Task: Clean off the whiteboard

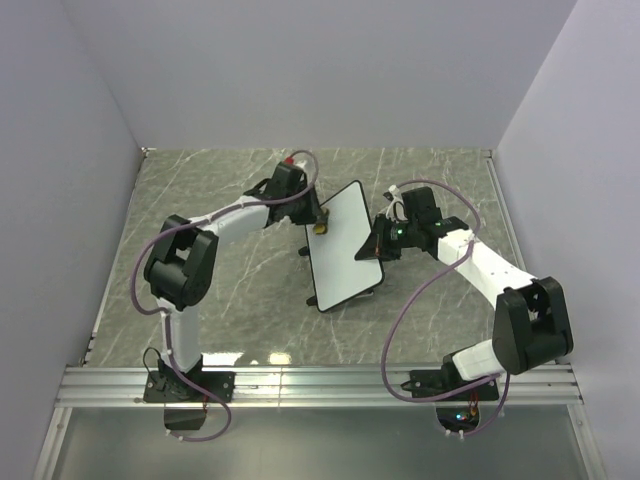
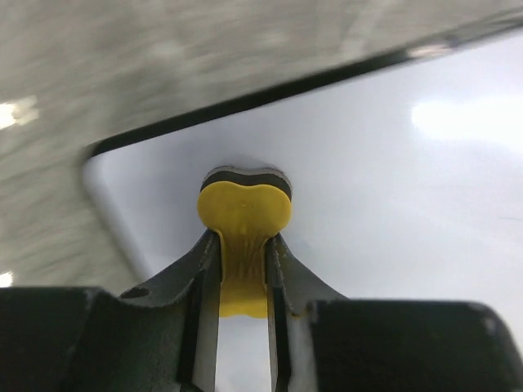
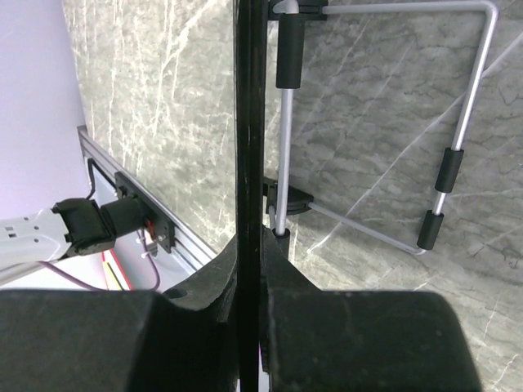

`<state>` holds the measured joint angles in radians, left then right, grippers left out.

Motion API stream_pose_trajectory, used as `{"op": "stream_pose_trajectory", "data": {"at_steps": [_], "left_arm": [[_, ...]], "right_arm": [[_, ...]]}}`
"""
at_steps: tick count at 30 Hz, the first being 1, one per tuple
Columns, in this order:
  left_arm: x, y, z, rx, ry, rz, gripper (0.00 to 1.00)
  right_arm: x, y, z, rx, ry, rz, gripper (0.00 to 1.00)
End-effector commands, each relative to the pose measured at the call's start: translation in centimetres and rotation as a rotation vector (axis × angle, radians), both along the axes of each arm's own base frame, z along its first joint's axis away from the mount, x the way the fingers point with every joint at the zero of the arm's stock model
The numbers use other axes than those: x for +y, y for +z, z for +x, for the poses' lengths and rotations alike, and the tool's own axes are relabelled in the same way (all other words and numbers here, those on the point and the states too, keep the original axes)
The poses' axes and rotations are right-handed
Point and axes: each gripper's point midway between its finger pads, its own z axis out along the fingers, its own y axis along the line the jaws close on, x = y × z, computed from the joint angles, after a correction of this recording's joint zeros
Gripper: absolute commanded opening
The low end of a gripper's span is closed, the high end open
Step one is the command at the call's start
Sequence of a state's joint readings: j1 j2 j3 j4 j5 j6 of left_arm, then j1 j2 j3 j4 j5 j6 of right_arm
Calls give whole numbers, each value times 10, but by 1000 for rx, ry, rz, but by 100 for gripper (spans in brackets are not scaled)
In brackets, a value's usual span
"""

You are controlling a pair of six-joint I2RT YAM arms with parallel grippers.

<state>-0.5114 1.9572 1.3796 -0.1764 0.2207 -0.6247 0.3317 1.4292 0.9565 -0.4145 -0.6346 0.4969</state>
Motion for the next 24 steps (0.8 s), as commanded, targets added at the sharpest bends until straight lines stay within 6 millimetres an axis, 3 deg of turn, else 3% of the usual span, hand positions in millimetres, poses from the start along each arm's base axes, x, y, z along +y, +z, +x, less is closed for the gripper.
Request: {"op": "stream_pose_trajectory", "data": {"at_steps": [1, 2, 3, 5, 9, 14, 18, 21, 24], "left_arm": [[-71, 44, -28, -25, -245, -117, 0], [-77, 49, -28, -34, -277, -119, 0], [-79, 41, -32, 10, -289, -98, 0], [-92, 59, -32, -7, -329, -128, 0], [-91, 66, -31, -11, -310, -158, 0], [-55, 24, -16, 68, -215, -144, 0], [-11, -30, -3, 158, -109, -89, 0], [5, -65, -2, 221, -82, -45, 0], [16, -81, -1, 243, -58, -20, 0]], "right_arm": [[2, -24, -21, 51, 96, -56, 0], [3, -23, -21, 51, 99, -56, 0], [3, -24, -21, 52, 98, -56, 0], [3, -24, -20, 52, 98, -56, 0], [4, -24, -19, 51, 98, -53, 0], [4, -25, -20, 50, 99, -51, 0], [3, -26, -22, 53, 101, -59, 0], [2, -26, -23, 51, 104, -64, 0], [2, -25, -22, 49, 106, -66, 0]]}}
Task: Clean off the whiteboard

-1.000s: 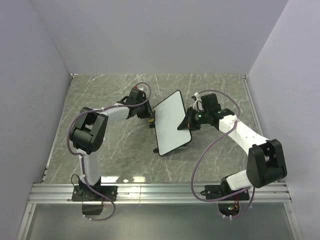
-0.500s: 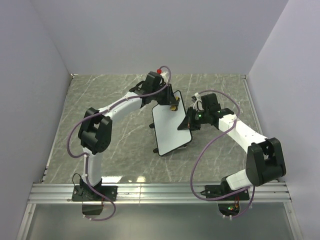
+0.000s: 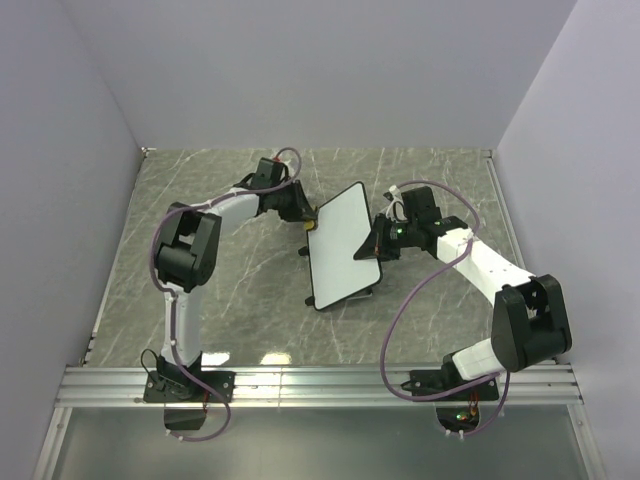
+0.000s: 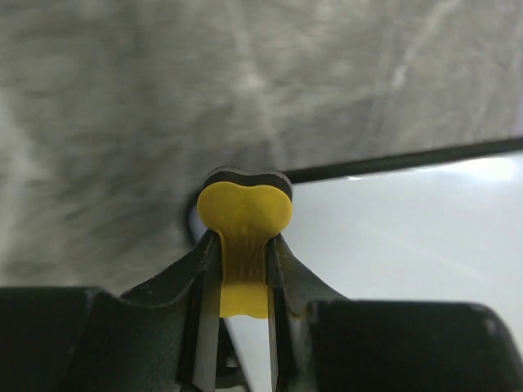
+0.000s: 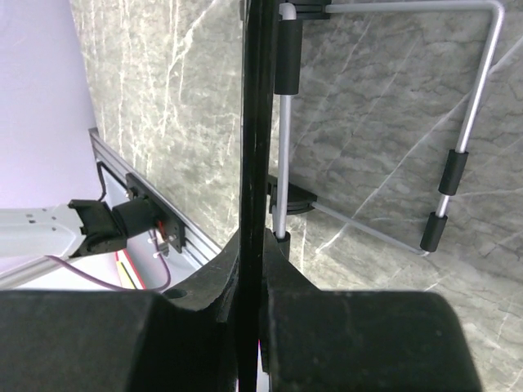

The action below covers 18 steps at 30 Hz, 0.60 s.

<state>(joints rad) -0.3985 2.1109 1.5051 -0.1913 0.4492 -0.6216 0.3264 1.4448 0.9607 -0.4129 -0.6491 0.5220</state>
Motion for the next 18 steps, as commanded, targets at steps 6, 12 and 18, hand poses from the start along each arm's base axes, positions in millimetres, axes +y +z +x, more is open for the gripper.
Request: {"op": "stream_pose_trajectory", "data": {"at_steps": [6, 12, 18], "left_arm": [[14, -42, -33, 92, 6, 113, 0], [39, 21, -12, -12, 93, 110, 0], [97, 56, 2, -42, 236, 126, 0]], "right_arm": [[2, -23, -19, 14, 116, -72, 0], [3, -12, -17, -18, 112, -61, 0], [-2, -7, -23, -45, 118, -74, 0]]}}
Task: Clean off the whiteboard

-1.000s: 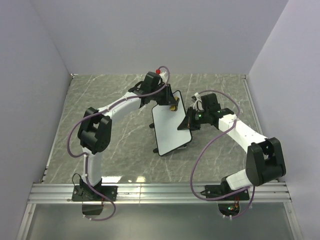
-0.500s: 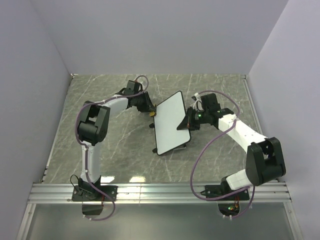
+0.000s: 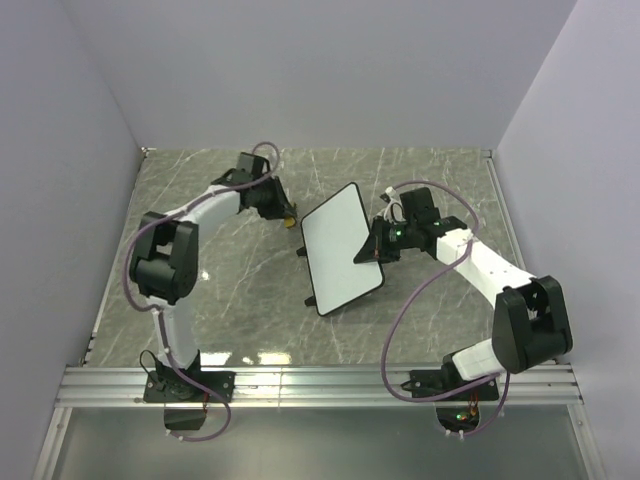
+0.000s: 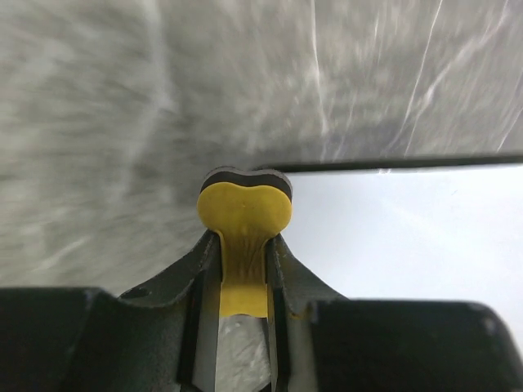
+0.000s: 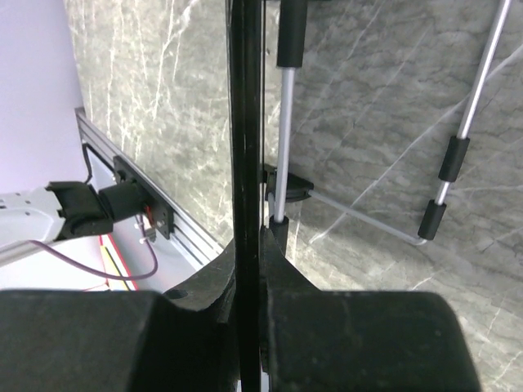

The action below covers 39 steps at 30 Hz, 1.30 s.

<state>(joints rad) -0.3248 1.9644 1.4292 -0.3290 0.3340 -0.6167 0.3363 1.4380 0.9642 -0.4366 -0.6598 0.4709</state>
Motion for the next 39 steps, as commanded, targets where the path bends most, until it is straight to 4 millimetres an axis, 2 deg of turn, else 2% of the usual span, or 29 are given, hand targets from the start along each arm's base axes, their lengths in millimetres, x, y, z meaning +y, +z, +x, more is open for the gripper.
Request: {"op": "stream_pose_trajectory", "data": {"at_steps": [1, 2, 3, 5, 7, 10, 13, 14, 15, 16, 18, 19, 21, 22, 23, 24, 25, 28, 29, 31, 32, 34, 35, 36, 37, 38, 39], "left_arm": [[50, 39, 11, -73, 117, 37, 0], [59, 37, 9, -62, 139, 50, 0], [77, 34, 9, -54, 182, 76, 0], [95, 29, 3, -28, 222, 107, 0], [117, 15, -3, 5, 271, 159, 0], [136, -2, -18, 44, 292, 240, 0], [142, -15, -33, 79, 294, 265, 0], [142, -17, -37, 86, 293, 264, 0], [143, -20, -43, 97, 296, 268, 0], [143, -20, -45, 95, 296, 269, 0], [145, -21, -51, 100, 299, 273, 0], [145, -21, -54, 103, 297, 277, 0], [147, -20, -59, 106, 299, 286, 0], [148, -20, -61, 108, 297, 289, 0], [149, -19, -63, 107, 299, 292, 0], [149, -19, -67, 111, 298, 296, 0], [150, -20, -68, 115, 301, 296, 0], [151, -19, -74, 116, 302, 312, 0], [152, -18, -77, 120, 302, 317, 0], [151, -19, -81, 124, 298, 328, 0], [151, -20, -84, 128, 299, 332, 0], [148, -21, -89, 134, 292, 345, 0], [147, -21, -93, 135, 287, 349, 0], [141, -22, -96, 135, 272, 351, 1], [137, -23, -100, 139, 264, 350, 3], [132, -25, -106, 145, 245, 353, 6], [134, -28, -108, 147, 254, 377, 10]], "right_arm": [[-2, -6, -18, -29, 66, -56, 0], [-3, -7, -20, -31, 61, -52, 0], [-4, -8, -24, -27, 57, -46, 0], [-4, -10, -29, -27, 45, -27, 0], [-3, -9, -30, -32, 31, -9, 0], [-5, -13, -35, -28, 20, -5, 0], [-6, -17, -39, -20, 20, -5, 1], [-6, -18, -40, -19, 22, -5, 4], [-7, -19, -42, -16, 21, -6, 8], [-7, -20, -42, -18, 20, -5, 22], [-7, -18, -42, -22, 15, -1, 39], [-7, -18, -43, -25, 15, -1, 50], [-8, -16, -41, -36, 9, -8, 60], [-10, -16, -42, -34, 8, -16, 79], [-10, -13, -41, -45, 7, -20, 81], [-11, -11, -41, -56, 10, -24, 93], [-14, -10, -41, -54, 2, -43, 95], [-21, 6, -37, -101, -18, -77, 100], [-22, 22, -31, -147, -32, -76, 100], [-27, 34, -32, -163, -46, -103, 100], [-33, 53, -24, -222, -82, -120, 100], [-41, 65, -25, -245, -114, -155, 100], [-47, 82, -22, -297, -149, -166, 100], [-52, 88, -22, -314, -170, -179, 100], [-57, 91, -26, -313, -184, -195, 100], [-65, 102, -26, -351, -219, -207, 100], [-70, 102, -31, -348, -228, -222, 100]]}}
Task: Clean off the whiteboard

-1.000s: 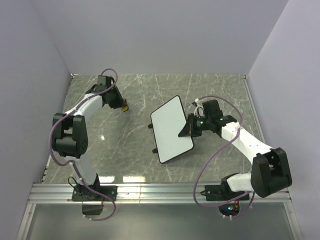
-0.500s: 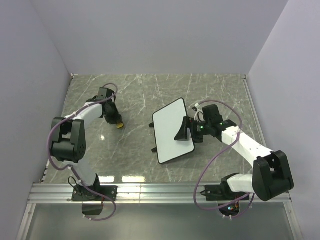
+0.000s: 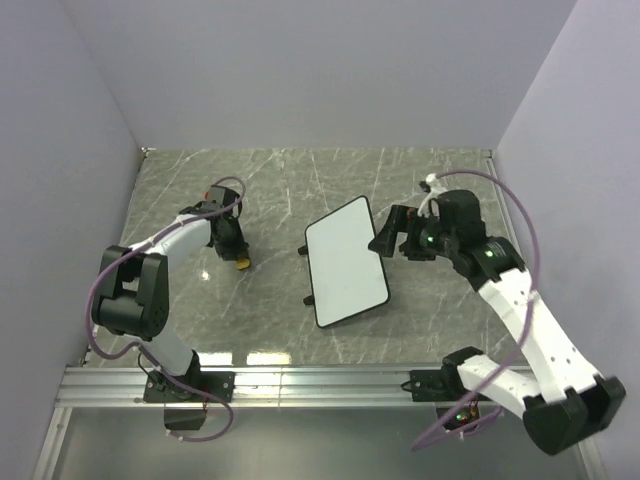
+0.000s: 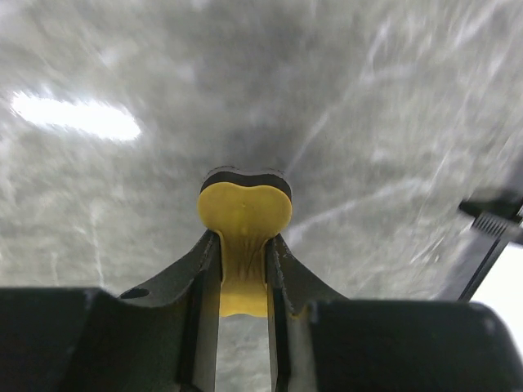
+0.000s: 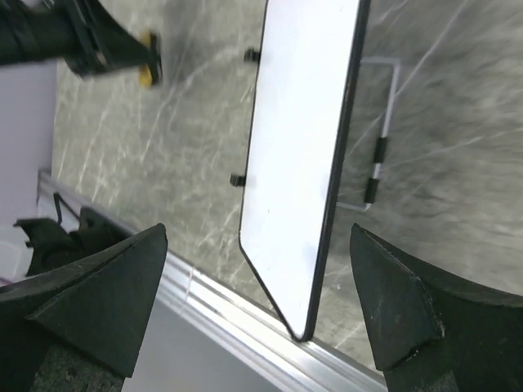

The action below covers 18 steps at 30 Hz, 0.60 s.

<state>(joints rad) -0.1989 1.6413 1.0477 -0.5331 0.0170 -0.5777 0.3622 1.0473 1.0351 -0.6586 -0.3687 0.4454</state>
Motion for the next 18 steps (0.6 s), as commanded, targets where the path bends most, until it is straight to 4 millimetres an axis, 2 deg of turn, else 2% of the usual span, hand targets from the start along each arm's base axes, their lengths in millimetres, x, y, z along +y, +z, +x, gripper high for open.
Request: {"op": "stream_pose_trajectory", "data": {"at_steps": [1, 2, 3, 7, 11, 12, 13, 18], "left_arm": [[-4, 5, -13, -5, -15, 38, 24], [-4, 1, -18, 6, -14, 45, 32], [-7, -1, -20, 11, -12, 44, 45], [-8, -4, -25, 22, 6, 45, 59], [-13, 10, -23, 9, 12, 48, 74], [-12, 15, -21, -1, 16, 59, 94], [-14, 22, -19, -17, 17, 60, 99], [-20, 50, -17, -47, 11, 101, 99]], "right_arm": [[-28, 17, -15, -55, -92, -83, 100], [-32, 18, -18, -63, -104, -90, 100], [-35, 17, -23, -60, -105, -96, 100], [-48, 16, -43, -83, -127, -109, 100], [-54, 15, -58, -96, -138, -95, 100], [-54, 15, -61, -100, -135, -86, 100], [-53, 15, -66, -104, -124, -69, 100], [-48, 18, -74, -112, -104, -26, 100]]}}
